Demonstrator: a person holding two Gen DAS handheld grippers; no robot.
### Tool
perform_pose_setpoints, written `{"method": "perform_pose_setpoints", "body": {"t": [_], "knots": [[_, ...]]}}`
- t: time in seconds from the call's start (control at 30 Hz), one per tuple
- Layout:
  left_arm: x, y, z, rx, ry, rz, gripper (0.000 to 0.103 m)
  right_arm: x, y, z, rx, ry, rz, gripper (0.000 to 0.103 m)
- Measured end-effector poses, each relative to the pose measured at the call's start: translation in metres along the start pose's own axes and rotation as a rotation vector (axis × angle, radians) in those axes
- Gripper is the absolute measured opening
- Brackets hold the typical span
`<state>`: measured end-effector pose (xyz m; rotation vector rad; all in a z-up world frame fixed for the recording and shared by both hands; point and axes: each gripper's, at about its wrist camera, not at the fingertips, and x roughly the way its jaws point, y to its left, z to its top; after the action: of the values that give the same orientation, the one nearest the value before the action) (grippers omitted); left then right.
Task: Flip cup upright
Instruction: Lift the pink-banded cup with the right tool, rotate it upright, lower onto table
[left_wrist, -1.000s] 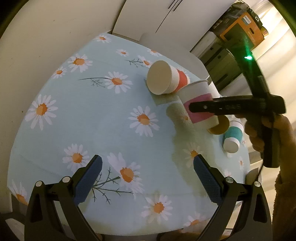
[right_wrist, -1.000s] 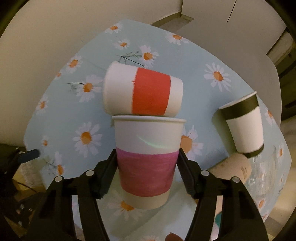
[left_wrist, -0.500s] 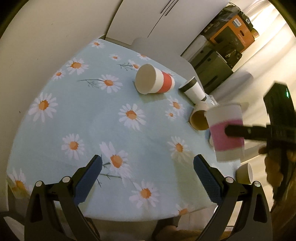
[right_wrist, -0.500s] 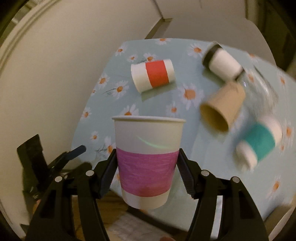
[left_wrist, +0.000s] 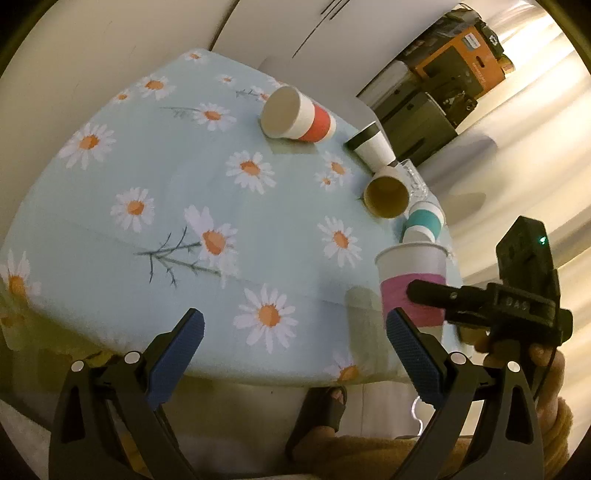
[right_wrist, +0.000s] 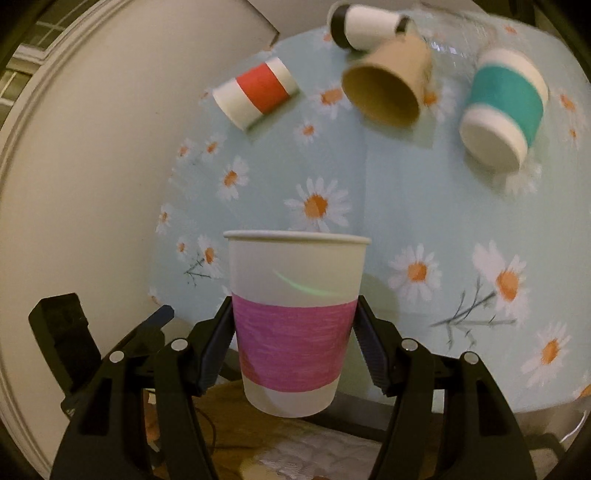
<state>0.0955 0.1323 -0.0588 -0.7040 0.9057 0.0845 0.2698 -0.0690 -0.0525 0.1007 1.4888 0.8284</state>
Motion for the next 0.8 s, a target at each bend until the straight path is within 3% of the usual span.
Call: {"method": "perform_pose_setpoints", "body": {"t": [0.33, 0.7, 0.8], "knots": [[0.010, -0.004, -0.002, 0.027, 0.030, 0.010, 0.096, 0.024, -0.001, -0.008, -0.037, -0.006, -0.092, 0.064], [0.014, -0.013, -0.007, 0.066, 0.051, -0.010, 0.096, 0.027, -0.003, -0.005, -0.030, 0.005, -0.083, 0.065], [0.013, -0.013, -0.007, 0.062, 0.051, -0.009, 0.096, 0.024, -0.003, -0.004, -0.024, 0.005, -0.065, 0.074]]}}
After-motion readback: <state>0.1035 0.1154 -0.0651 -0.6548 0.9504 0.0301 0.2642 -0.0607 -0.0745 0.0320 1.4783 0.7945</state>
